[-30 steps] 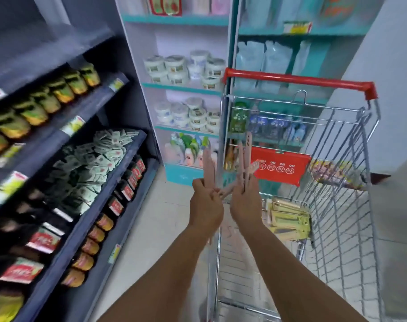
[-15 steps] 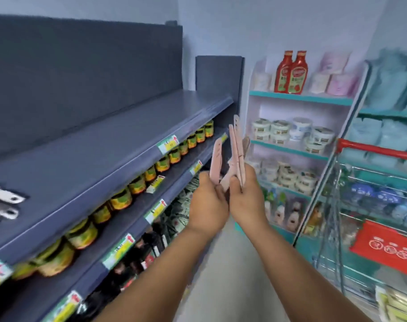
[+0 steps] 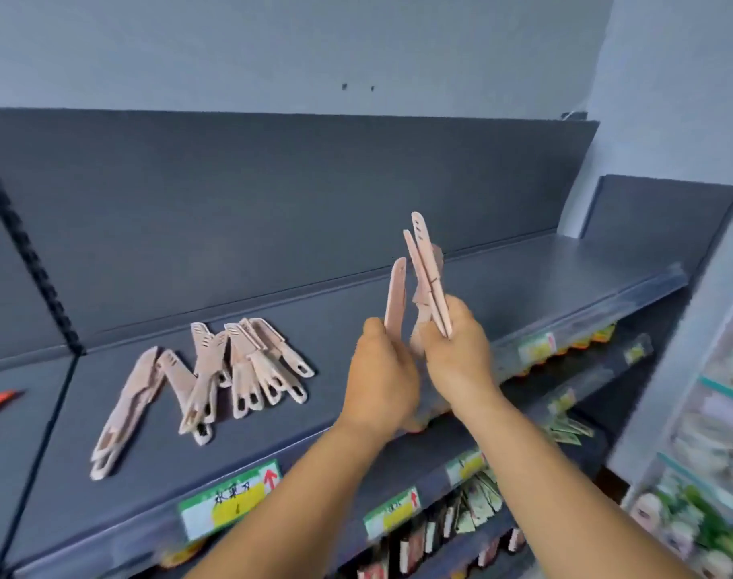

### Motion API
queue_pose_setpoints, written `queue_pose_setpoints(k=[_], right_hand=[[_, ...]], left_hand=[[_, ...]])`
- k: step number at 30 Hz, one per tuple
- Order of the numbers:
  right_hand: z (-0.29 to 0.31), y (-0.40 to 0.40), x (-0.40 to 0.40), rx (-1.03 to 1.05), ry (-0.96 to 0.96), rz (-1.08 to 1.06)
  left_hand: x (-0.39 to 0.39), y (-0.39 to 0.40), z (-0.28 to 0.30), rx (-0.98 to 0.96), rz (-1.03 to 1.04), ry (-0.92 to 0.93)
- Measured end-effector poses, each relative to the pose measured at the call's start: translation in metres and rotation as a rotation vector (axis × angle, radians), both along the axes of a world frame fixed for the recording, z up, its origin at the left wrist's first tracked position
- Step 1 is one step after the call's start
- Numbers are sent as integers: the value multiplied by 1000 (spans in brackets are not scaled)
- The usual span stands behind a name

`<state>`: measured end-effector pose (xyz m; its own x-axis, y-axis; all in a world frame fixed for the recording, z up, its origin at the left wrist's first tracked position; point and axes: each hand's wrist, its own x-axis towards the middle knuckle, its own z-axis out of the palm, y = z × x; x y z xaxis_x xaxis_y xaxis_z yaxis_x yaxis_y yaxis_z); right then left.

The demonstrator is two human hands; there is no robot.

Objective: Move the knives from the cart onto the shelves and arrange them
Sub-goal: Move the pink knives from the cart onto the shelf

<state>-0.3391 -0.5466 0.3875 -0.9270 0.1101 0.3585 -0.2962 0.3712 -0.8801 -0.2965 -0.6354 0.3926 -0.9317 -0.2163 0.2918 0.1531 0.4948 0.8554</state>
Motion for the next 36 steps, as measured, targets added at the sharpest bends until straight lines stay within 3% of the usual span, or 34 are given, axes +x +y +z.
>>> queue_pose_setpoints(k=[2,9,12,17,21,25,30,36], right_hand=[[5,-21,-15,54,-50,79],[6,-82,-52,404,-223,329],[-2,-97,-65,572,-284,370],[-13,-107,-72,826,-258,362],[-22,-107,-74,816,-287,404],[-25,-107,-77,1007,-214,486],[-27,-105,-77,1022,-215,539],[-20,-97,-67,942,-149,475]], left_hand=[[-13,-28,3,-53,132,-65],[-41,-104,-4,-462,310,-299],[-45,-110,-9,-514,372,-372],[-58,-103,-10,-795,433,-497],[-72,-102,-21,-814,437,-531],[-72,-103,-28,-653,422,-583],[-69,-105,-28,-728,347,-666],[-60,-105,-25,-713,365,-495]])
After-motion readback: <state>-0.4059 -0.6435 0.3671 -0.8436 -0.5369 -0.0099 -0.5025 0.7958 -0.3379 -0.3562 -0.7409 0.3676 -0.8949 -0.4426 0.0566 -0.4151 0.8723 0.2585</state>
